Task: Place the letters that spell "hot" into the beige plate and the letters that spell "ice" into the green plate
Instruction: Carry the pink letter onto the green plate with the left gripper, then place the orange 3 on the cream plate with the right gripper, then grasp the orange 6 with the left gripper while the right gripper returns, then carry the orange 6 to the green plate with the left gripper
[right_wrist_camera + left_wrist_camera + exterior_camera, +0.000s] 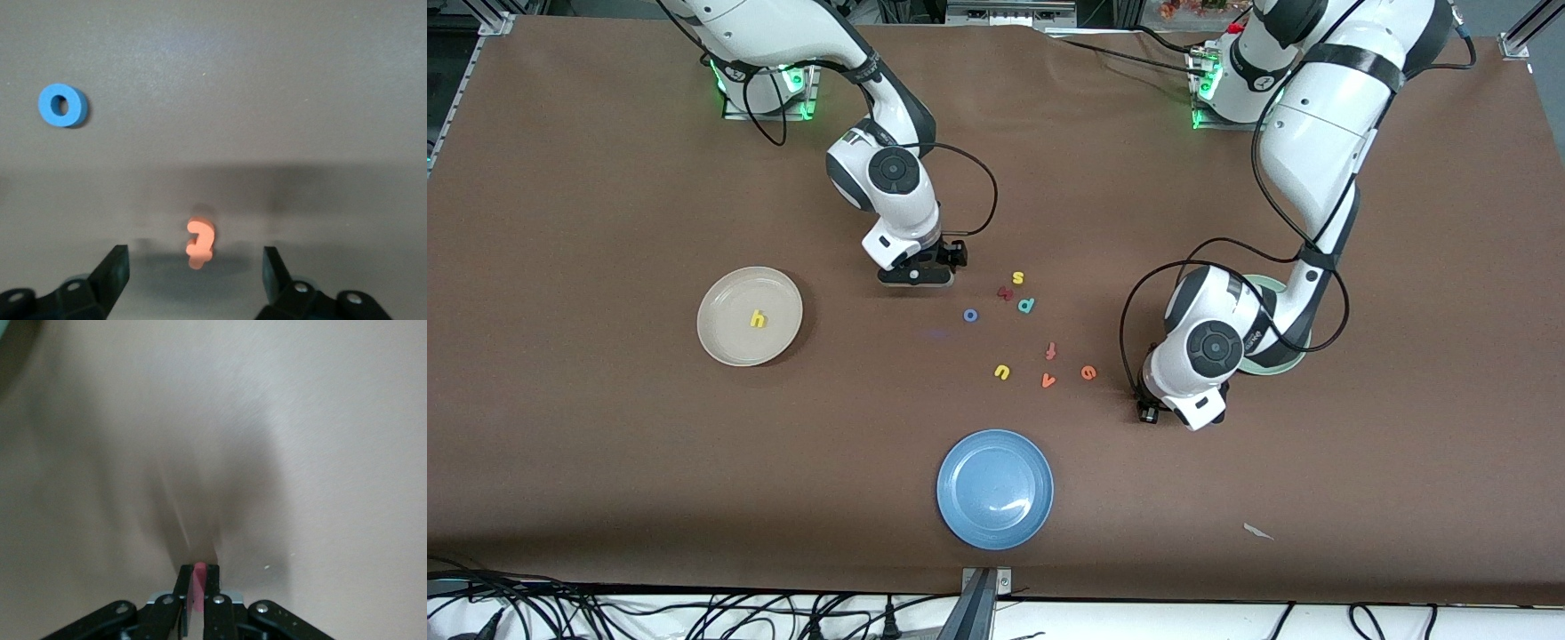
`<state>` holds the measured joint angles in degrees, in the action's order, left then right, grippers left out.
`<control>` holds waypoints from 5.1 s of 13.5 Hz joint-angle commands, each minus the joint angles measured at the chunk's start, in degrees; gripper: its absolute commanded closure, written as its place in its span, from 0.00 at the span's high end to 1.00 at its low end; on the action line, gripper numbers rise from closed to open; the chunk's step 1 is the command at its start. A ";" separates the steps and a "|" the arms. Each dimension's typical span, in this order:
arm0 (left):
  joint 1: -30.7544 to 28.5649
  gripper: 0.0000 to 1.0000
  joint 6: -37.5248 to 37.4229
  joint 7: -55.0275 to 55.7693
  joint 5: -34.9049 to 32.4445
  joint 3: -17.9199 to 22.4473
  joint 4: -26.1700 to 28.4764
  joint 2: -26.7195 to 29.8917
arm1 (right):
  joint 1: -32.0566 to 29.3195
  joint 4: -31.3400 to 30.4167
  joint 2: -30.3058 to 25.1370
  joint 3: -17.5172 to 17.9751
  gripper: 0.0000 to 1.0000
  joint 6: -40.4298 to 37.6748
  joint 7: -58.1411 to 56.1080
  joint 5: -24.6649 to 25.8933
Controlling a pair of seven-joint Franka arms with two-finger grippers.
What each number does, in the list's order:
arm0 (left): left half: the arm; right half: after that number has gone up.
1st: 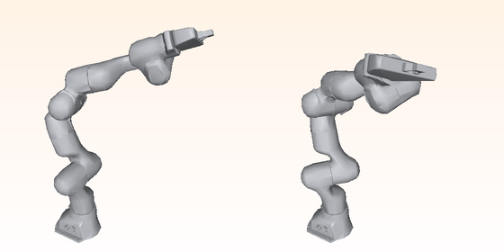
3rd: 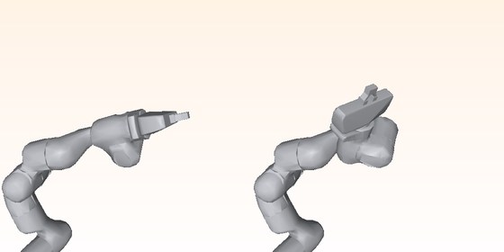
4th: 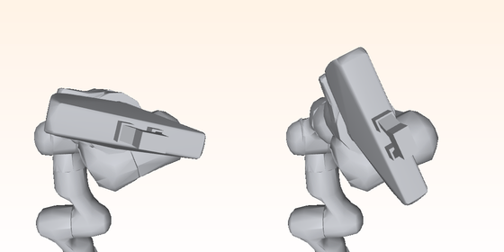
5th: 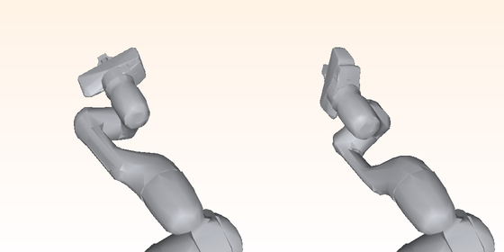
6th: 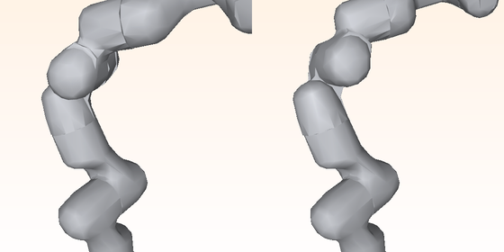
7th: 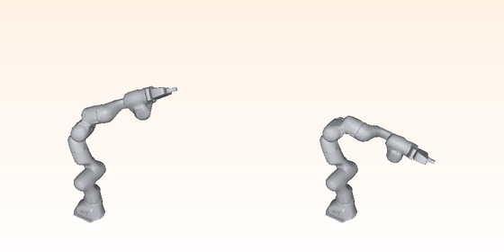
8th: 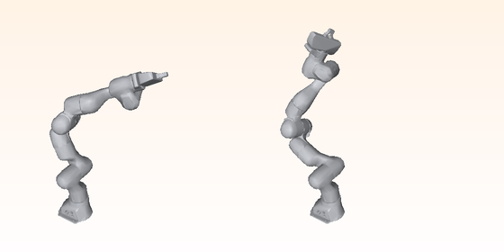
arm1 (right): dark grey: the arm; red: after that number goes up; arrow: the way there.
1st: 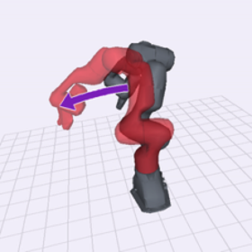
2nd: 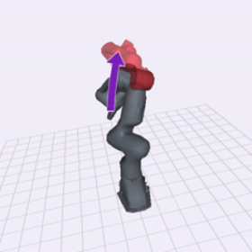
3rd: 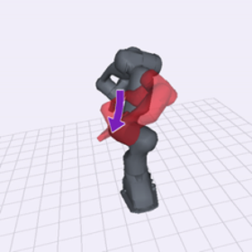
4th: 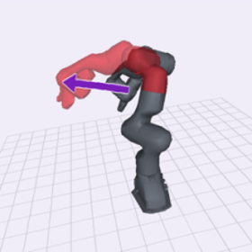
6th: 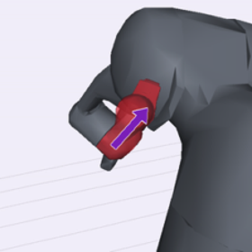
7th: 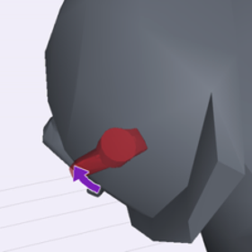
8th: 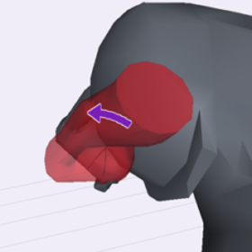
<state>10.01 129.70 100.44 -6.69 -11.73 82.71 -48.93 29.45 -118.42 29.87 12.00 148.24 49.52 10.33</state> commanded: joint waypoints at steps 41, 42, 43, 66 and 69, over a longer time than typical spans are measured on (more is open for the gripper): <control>3.79 0.99 -1.90 -31.19 -2.63 -3.57 5.11 3.77 | -25.58 -2.61 -16.07 -1.81 0.78 -20.79 -42.85 -4.00; 4.05 0.98 -1.21 -30.58 -2.63 -3.57 3.01 2.19 | -25.23 -2.52 -15.98 -0.67 0.78 -20.79 -40.75 -4.35; 4.23 0.97 0.02 -29.35 -2.63 -3.57 0.64 0.35 | -23.66 -2.09 -15.46 0.03 0.78 -20.45 -37.68 -4.44; 5.46 0.27 0.82 -26.35 -2.72 -3.57 -2.29 -3.27 | 1.58 19.19 6.07 -0.14 0.78 -10.34 1.18 -1.82; 5.37 0.19 0.56 -26.35 -2.63 -3.57 -2.11 -3.27 | 2.63 20.50 8.53 -0.22 0.77 -9.54 4.88 2.49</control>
<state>14.84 131.14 72.90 -7.97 -15.68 81.81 -51.01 30.96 -100.97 35.83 12.41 138.55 51.62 10.05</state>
